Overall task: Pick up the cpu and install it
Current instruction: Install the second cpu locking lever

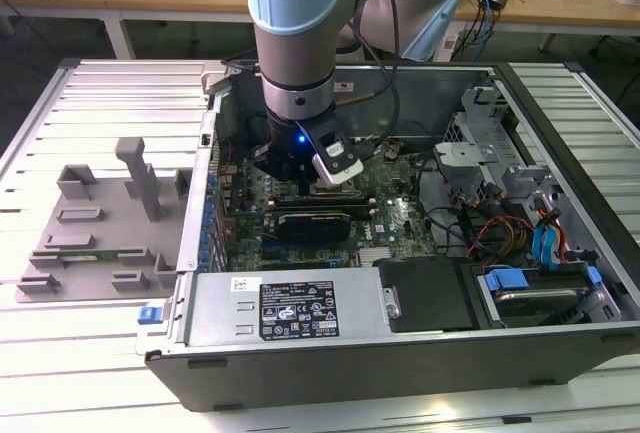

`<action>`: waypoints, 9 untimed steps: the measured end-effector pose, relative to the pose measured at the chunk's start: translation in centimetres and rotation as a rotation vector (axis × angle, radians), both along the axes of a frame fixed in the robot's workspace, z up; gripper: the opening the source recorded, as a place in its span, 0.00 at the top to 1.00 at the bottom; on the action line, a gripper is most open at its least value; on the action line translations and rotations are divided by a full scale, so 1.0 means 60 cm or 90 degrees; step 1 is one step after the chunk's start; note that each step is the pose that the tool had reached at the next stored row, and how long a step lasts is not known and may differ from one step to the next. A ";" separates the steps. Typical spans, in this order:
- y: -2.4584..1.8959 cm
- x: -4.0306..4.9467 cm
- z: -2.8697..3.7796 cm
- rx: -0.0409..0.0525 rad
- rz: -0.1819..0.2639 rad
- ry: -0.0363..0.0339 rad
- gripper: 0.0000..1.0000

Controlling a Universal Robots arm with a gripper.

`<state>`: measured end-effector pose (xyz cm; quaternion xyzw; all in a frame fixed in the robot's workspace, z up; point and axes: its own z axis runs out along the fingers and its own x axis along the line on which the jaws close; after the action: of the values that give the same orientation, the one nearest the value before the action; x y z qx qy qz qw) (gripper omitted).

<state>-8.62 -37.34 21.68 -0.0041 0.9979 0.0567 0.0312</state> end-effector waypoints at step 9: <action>-0.0165 0.008 0.004 -0.0001 0.000 0.0043 0.89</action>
<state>-8.16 -38.33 21.94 -0.0038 0.9980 0.0566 0.0279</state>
